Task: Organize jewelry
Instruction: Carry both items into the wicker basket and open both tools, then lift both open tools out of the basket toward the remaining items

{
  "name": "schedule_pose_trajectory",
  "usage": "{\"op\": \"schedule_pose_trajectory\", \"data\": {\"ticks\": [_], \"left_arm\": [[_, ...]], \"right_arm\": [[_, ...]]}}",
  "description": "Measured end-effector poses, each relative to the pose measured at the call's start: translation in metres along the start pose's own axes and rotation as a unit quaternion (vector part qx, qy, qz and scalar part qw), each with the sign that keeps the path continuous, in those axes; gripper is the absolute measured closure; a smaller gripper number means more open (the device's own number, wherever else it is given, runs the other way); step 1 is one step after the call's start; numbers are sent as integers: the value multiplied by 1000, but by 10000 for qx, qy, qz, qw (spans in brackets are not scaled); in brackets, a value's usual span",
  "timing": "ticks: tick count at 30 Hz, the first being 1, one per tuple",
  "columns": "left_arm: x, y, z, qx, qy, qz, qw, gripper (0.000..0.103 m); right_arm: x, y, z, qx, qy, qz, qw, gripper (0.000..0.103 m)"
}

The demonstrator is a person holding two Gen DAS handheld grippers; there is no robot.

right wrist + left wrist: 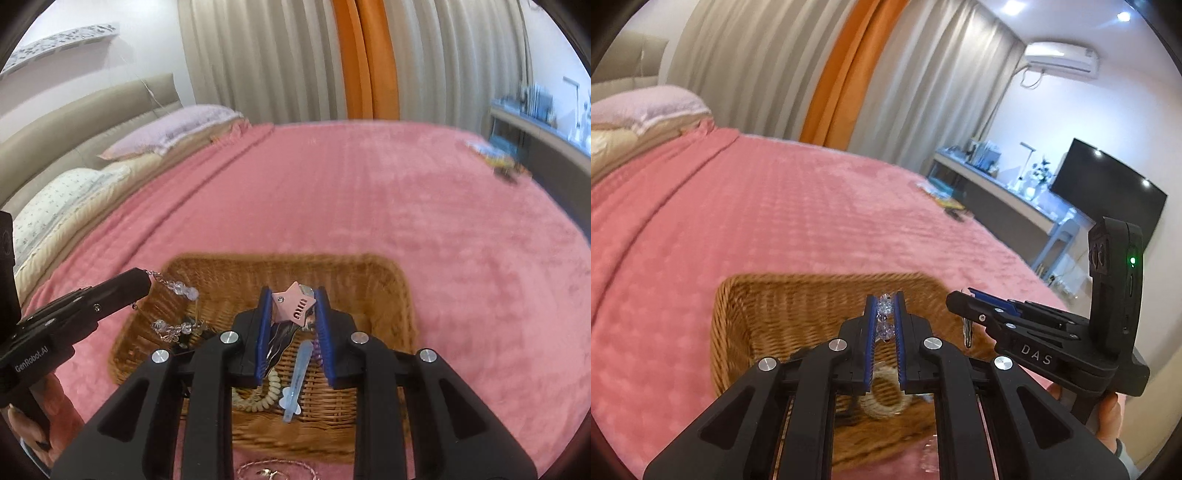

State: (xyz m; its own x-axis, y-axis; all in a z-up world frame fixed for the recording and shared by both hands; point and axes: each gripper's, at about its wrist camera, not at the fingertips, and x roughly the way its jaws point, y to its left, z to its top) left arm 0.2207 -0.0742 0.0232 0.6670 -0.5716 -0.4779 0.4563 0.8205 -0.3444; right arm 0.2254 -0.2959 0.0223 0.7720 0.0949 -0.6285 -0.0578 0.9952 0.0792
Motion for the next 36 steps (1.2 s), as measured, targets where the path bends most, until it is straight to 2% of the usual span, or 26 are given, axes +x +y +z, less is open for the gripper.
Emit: {"op": "schedule_pose_trajectory", "data": {"ticks": [6, 14, 15, 17, 18, 21, 25, 27, 32, 36], "left_arm": [[24, 11, -16, 25, 259, 153, 9995, 96], [26, 13, -23, 48, 396, 257, 9989, 95], [25, 12, -24, 42, 405, 246, 9989, 89], [18, 10, -24, 30, 354, 242, 9991, 82], [14, 8, -24, 44, 301, 241, 9992, 77], [-15, 0, -22, 111, 29, 127, 9999, 66], [-54, -14, -21, 180, -259, -38, 9995, 64], [-72, -24, -23, 261, -359, -95, 9990, 61], [-109, -53, -36, 532, -435, -99, 9976, 60], [-121, -60, -59, 496, -279, 14, 9984, 59]], "right_arm": [[30, -6, -15, 60, 328, 49, 9994, 82], [48, -3, -23, -56, 676, -24, 9977, 82], [49, -3, -24, -54, 704, -40, 9975, 78], [47, -5, -23, -2, 682, -22, 9977, 60], [43, -6, -22, 29, 628, -38, 9980, 48], [15, -7, -20, -5, 383, -58, 9992, 47], [-29, 1, -24, -158, 72, -113, 9998, 47], [-48, 6, -31, -226, -18, -139, 9996, 47], [-76, 15, -54, -289, -21, -57, 9996, 47], [-82, 21, -75, -401, 19, -96, 9991, 47]]}}
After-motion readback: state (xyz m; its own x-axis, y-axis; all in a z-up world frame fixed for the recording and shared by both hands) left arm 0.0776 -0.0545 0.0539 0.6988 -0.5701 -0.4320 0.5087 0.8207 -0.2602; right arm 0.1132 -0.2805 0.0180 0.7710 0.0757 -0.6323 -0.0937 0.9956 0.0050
